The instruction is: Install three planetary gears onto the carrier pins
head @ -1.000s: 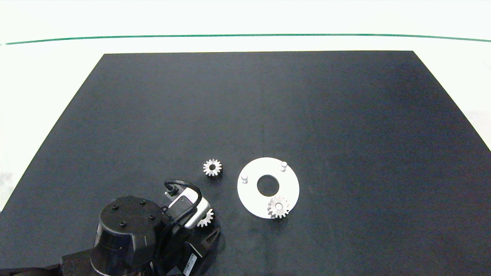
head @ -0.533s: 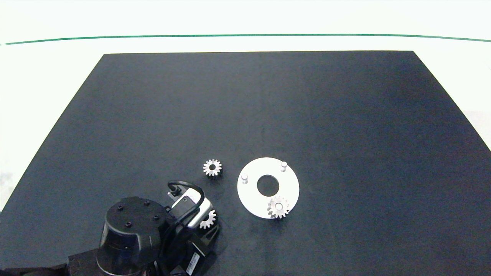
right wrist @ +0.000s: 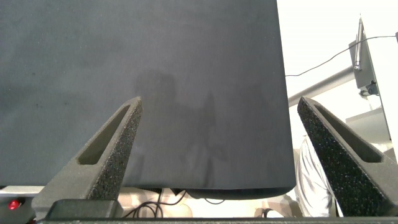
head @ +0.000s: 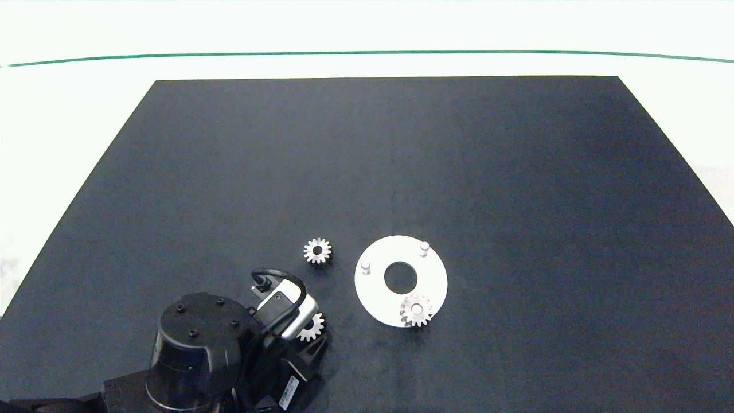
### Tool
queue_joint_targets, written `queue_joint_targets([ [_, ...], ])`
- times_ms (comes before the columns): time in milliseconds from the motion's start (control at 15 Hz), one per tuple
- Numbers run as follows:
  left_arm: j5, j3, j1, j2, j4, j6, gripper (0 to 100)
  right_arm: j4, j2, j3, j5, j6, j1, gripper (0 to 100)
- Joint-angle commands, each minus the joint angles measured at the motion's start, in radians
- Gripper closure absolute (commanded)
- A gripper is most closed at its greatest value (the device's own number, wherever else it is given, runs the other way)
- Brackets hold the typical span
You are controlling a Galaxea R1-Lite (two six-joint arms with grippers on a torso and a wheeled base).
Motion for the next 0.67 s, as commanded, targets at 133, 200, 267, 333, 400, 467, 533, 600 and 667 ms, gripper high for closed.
queue_joint_targets([
  [133, 0.002, -0.001, 0.001, -0.006, -0.006, 0.006, 77, 0.004, -0.001, -0.005, -0.003, -0.002, 0.001, 0],
  [200, 0.002, -0.002, 0.001, -0.004, -0.006, 0.004, 79, 0.004, -0.001, -0.005, -0.003, -0.002, 0.001, 0],
  [267, 0.002, -0.002, -0.002, -0.007, -0.006, 0.004, 80, 0.004, -0.001, -0.005, -0.003, -0.002, 0.001, 0],
  [333, 0.002, -0.004, -0.003, -0.009, -0.006, 0.004, 83, 0.004, -0.001, -0.005, -0.003, -0.002, 0.001, 0],
  [400, 0.002, -0.005, -0.003, -0.009, -0.006, 0.004, 85, 0.004, -0.001, -0.005, -0.003, -0.002, 0.001, 0],
  [467, 0.002, -0.005, -0.002, -0.009, -0.006, 0.004, 86, 0.004, -0.001, -0.007, -0.003, -0.002, 0.001, 0],
  [533, 0.002, -0.004, -0.003, -0.01, -0.006, 0.004, 89, 0.004, -0.001, -0.007, -0.003, -0.002, 0.001, 0],
  [600, 0.002, -0.007, -0.005, -0.007, -0.006, 0.003, 91, 0.004, -0.003, -0.007, -0.003, -0.002, 0.001, 0],
  [667, 0.002, -0.007, -0.005, -0.009, -0.006, 0.003, 92, 0.004, -0.003, -0.007, -0.003, -0.002, 0.001, 0],
])
